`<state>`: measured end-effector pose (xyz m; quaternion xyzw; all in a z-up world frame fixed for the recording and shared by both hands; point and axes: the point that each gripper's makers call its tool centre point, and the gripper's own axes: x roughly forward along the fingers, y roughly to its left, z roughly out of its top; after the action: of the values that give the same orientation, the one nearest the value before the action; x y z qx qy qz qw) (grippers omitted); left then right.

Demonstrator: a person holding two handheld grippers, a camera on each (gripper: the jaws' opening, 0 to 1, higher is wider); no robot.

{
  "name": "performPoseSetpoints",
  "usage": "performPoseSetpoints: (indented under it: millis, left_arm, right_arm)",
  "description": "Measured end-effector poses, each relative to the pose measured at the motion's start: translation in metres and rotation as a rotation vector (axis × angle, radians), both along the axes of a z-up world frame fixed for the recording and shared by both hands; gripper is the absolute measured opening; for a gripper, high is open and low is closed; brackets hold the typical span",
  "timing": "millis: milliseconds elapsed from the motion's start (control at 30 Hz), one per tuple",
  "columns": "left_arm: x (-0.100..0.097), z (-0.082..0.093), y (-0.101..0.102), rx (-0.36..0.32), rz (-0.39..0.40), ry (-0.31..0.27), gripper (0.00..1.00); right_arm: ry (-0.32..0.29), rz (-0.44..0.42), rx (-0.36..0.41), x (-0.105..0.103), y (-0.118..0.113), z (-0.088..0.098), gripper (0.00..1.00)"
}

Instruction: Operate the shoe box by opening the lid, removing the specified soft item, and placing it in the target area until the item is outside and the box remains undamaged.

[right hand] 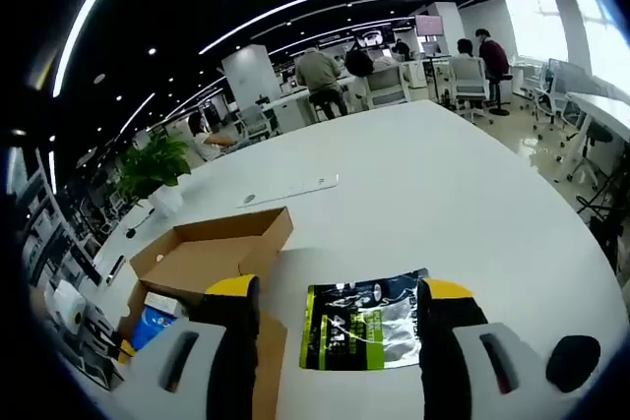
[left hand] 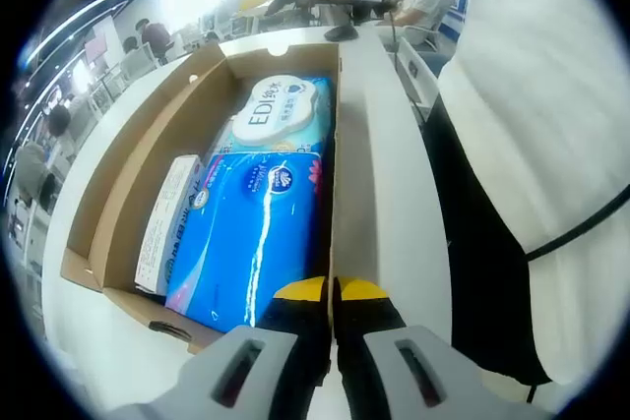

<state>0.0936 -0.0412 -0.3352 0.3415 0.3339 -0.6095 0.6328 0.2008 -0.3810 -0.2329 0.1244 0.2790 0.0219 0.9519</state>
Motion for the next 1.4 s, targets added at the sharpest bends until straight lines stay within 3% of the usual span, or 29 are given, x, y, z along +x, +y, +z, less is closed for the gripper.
performPoseSetpoints:
  millis: [33,100,167,267,400,433,467,500,533,767,867,967,1133,1233,1300,1400]
  left_arm:
    - [0.000,0.000,0.000,0.000,0.001,0.001,0.01]
    - [0.000,0.000,0.000,-0.001,-0.001,0.000,0.01]
    - [0.000,0.000,0.000,0.001,-0.002,0.001,0.01]
    - [-0.001,0.000,0.001,0.002,0.003,0.005,0.01]
    - [-0.001,-0.001,0.001,0.002,0.005,0.004,0.01]
    - [-0.001,0.000,0.000,0.001,0.002,0.003,0.01]
    - [-0.001,0.000,0.000,0.001,0.000,0.002,0.01]
    - [-0.001,0.000,0.000,0.001,-0.002,0.001,0.01]
    - [-0.001,0.000,0.000,0.001,-0.002,0.000,0.01]
    - [-0.003,0.000,0.001,0.000,-0.012,-0.012,0.01]
    - [-0.002,0.000,0.000,-0.001,-0.005,-0.010,0.01]
    - [-0.002,0.000,0.000,-0.001,-0.003,-0.010,0.01]
    - [-0.002,0.001,0.000,-0.006,-0.009,-0.021,0.01]
    - [-0.001,0.000,0.000,-0.006,-0.007,-0.021,0.01]
    - [0.000,0.000,0.000,-0.006,-0.010,-0.020,0.01]
    - [0.000,0.001,-0.001,-0.005,-0.014,-0.014,0.01]
  right_arm:
    - [-0.015,-0.015,0.010,0.000,-0.002,0.002,0.56]
    - [0.016,-0.040,0.088,-0.006,0.001,0.000,0.53]
    - [0.043,-0.046,0.068,-0.012,-0.004,-0.003,0.48]
    - [0.027,-0.044,0.042,-0.014,-0.004,0.002,0.45]
    - [0.061,0.047,-0.070,-0.018,0.005,0.006,0.43]
    - [0.100,0.115,-0.161,-0.023,0.010,0.003,0.43]
    - [0.110,0.137,-0.200,-0.024,0.011,0.003,0.43]
    - [0.103,0.185,-0.269,-0.024,0.017,0.005,0.43]
    - [0.087,0.219,-0.289,-0.023,0.024,0.009,0.44]
    - [0.005,0.252,-0.327,-0.011,0.043,0.039,0.60]
    - [-0.005,0.347,-0.319,-0.011,0.059,0.047,0.59]
    - [0.035,0.457,-0.334,-0.017,0.074,0.043,0.55]
    - [0.057,0.583,-0.371,-0.018,0.090,0.036,0.58]
    - [0.086,0.675,-0.512,-0.017,0.087,0.026,0.60]
    - [0.104,0.713,-0.514,-0.019,0.095,0.022,0.62]
    - [0.126,0.776,-0.455,-0.026,0.114,0.019,0.62]
